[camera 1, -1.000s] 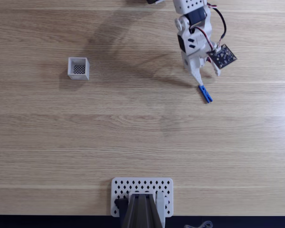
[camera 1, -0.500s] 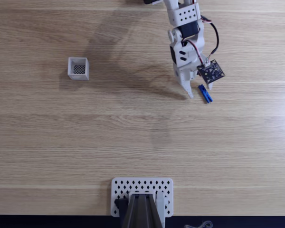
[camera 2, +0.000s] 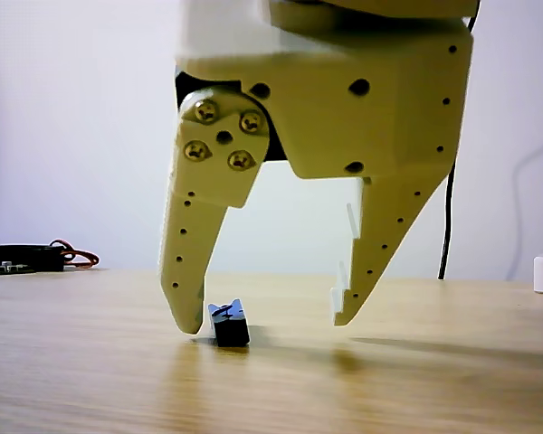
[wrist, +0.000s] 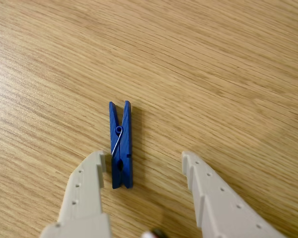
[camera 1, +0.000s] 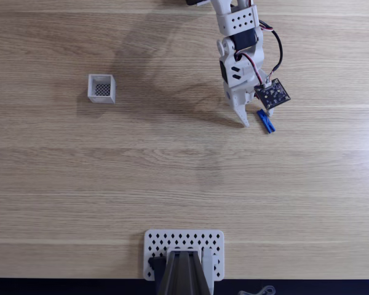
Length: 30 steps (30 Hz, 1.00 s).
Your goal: Grasp a peg and put it in the crate.
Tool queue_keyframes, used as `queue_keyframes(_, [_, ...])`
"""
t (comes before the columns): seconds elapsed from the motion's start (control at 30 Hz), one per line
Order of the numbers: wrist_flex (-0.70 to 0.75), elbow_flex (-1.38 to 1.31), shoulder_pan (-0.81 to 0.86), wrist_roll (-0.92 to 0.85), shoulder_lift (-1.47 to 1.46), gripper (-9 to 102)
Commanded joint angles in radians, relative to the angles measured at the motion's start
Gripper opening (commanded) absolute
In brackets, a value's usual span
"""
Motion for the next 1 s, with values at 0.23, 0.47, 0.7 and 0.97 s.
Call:
queue_keyframes(0.23, [-0.023,0.044,-0.032,0.015,0.041,6])
queue_keyframes(0.47, [-0.023,0.058,-0.029,0.015,0.091,0])
queue_keyframes(0.7, [-0.025,0.060,-0.023,0.017,0.160,-1])
queue_keyframes(0.97, [-0.132,0.123,0.026,0.017,0.255,-1])
